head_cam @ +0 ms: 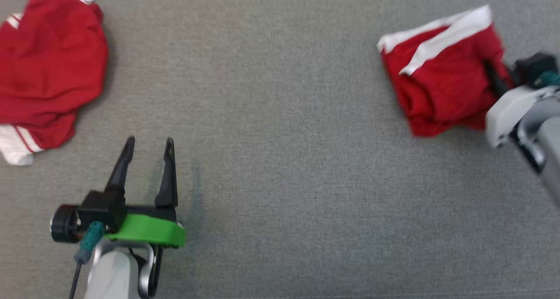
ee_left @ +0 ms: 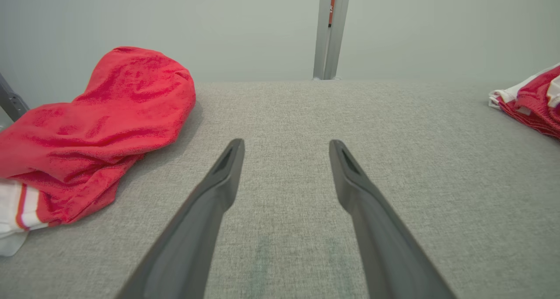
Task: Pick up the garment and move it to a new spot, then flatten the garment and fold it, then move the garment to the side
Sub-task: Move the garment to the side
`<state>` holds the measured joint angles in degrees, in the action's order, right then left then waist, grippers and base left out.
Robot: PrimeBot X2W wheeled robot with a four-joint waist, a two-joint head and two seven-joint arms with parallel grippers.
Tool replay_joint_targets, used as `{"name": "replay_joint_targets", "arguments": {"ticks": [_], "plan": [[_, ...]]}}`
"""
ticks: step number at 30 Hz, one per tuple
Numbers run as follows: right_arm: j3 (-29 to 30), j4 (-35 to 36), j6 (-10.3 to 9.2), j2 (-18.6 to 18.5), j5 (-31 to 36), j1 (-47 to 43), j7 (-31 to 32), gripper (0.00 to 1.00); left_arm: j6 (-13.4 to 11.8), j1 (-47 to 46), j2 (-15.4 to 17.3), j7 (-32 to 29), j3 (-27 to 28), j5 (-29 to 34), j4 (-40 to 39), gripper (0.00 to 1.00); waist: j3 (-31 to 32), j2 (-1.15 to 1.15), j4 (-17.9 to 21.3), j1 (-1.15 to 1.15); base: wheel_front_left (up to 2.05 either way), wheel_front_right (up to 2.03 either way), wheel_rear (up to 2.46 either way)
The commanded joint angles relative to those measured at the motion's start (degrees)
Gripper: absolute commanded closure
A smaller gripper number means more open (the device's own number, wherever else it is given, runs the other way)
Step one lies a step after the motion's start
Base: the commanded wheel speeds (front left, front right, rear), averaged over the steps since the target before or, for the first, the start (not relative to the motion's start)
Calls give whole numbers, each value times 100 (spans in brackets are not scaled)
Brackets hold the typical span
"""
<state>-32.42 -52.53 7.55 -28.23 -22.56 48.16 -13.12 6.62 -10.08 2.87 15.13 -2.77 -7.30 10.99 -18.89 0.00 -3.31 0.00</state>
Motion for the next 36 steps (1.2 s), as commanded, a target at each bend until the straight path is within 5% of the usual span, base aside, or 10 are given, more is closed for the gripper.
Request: {"name": "replay_joint_targets", "arguments": {"ticks": [1,11,21,22,23,24,31,36], "plan": [[-109,60,-12,-216,-138,269,29,100,20,-256,87,0,17,62,-47,0,-902,0,504,0,0,0,0],[-657,-71,-11,-1622,-706,1292,41,100,42,-704,316,0,109,241,-252,0,-1595,0,851,0,0,0,0],[-1043,-453,-11,-1956,-1143,1860,49,100,34,-435,383,-2,252,265,-450,0,-1537,0,912,0,0,0,0],[-1074,-494,-11,-1941,-1135,1910,32,91,34,-423,378,-3,257,267,-462,0,-1535,0,908,0,0,0,0],[-1079,-537,-11,-1925,-1109,2002,-16,6,34,-413,372,-3,262,267,-482,0,-1538,0,901,0,0,0,0],[-1052,-600,-11,-1899,-1128,2060,-46,0,34,-414,361,-3,260,267,-492,0,-1535,0,891,0,0,0,0],[-964,-998,-11,-1684,-735,2240,-210,0,23,-343,244,-2,277,166,-450,0,-1205,0,780,0,0,0,0],[-592,-310,-11,-1564,-461,1835,-205,0,2,-81,183,-1,431,82,-349,0,-559,0,725,0,0,0,0]]}}
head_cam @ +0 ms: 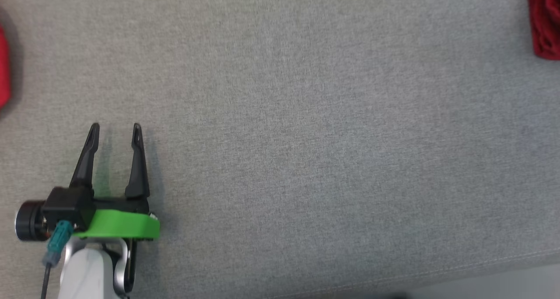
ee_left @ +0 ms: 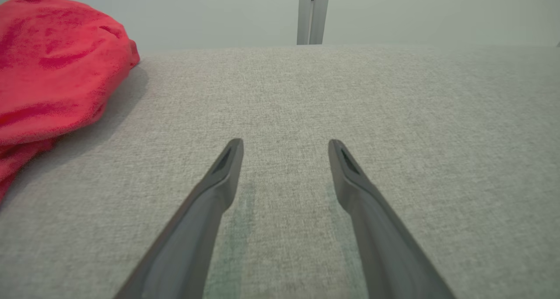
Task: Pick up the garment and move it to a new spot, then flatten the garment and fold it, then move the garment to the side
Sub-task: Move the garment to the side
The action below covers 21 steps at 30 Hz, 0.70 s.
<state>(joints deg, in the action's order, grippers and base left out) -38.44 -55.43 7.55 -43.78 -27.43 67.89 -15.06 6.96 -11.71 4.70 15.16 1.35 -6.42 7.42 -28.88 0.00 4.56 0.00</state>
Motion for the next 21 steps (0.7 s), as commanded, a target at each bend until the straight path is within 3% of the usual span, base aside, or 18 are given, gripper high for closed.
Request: {"name": "replay_joint_targets", "arguments": {"ticks": [1,12,21], "plan": [[135,170,-11,28,85,-268,-12,0,-32,163,-17,-4,49,-30,34,0,604,0,-74,0,0,0,0],[1552,2095,-11,1015,670,-2371,-15,0,-34,1081,-111,-3,376,-138,204,0,2051,0,-136,0,0,0,0],[2110,3207,-10,1927,942,-4227,-15,0,-11,1480,-137,-3,495,-199,337,0,2772,0,-226,0,0,0,0]]}}
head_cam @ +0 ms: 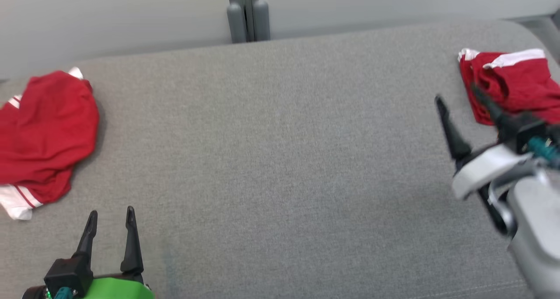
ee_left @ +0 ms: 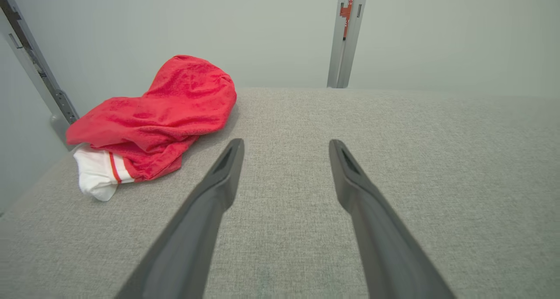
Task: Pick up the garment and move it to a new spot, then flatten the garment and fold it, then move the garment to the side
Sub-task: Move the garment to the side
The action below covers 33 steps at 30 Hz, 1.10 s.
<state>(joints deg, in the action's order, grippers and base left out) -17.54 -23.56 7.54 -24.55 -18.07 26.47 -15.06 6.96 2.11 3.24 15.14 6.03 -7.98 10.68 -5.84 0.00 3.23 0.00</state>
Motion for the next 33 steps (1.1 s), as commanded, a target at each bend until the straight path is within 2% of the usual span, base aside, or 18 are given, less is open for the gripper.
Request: {"name": "replay_joint_targets", "arguments": {"ticks": [1,13,21,33], "plan": [[34,119,-9,96,12,-289,-15,0,-9,140,3,-2,43,-53,6,0,526,0,-102,0,0,0,0],[895,1244,-9,1043,152,-2306,-15,0,22,306,-17,-2,29,-90,73,0,856,0,-277,0,0,0,0],[1402,1755,-8,1589,247,-3052,-15,0,38,439,-24,-2,56,-107,145,0,981,0,-268,0,0,0,0],[1486,1784,-8,1736,408,-3272,-15,0,49,388,-27,-2,53,-37,187,0,1010,0,-242,0,0,0,0]]}}
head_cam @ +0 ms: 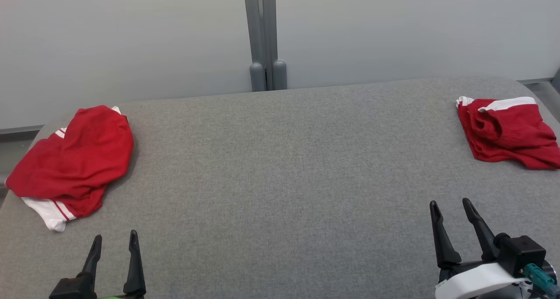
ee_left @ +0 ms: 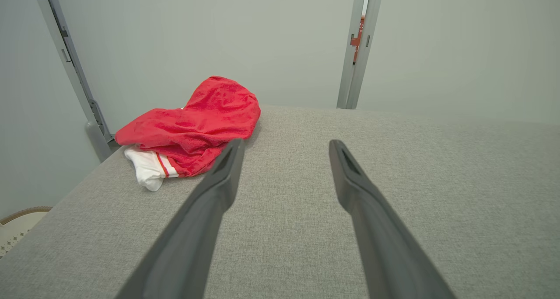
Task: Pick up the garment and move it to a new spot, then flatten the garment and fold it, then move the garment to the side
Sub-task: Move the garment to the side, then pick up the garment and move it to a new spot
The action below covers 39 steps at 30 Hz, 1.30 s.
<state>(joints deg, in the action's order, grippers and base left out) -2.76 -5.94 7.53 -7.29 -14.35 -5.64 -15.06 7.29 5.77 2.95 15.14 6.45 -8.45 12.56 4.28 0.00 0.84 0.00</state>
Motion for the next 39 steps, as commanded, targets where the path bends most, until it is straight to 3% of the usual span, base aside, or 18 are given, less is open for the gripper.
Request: {"name": "replay_joint_targets", "arguments": {"ticks": [1,14,19,33,39], "plan": [[6,24,-7,14,39,-67,-15,0,17,14,1,-2,12,12,7,0,-2,0,-9,0,0,0,0],[-118,-62,-6,89,-1,-109,-15,0,26,-98,103,-2,77,49,30,0,-8,0,-495,0,0,0,0],[-179,-94,-6,177,-11,-114,-15,0,23,-154,177,-2,97,71,58,0,-9,0,-964,0,0,0,0],[-140,-241,-6,345,-11,-79,-16,0,-6,-122,408,-2,226,72,124,0,-56,0,-2762,0,0,0,0],[-446,-395,-6,297,20,279,-16,0,-138,94,337,-2,532,-73,-135,0,-290,0,-3007,0,0,0,0]]}}
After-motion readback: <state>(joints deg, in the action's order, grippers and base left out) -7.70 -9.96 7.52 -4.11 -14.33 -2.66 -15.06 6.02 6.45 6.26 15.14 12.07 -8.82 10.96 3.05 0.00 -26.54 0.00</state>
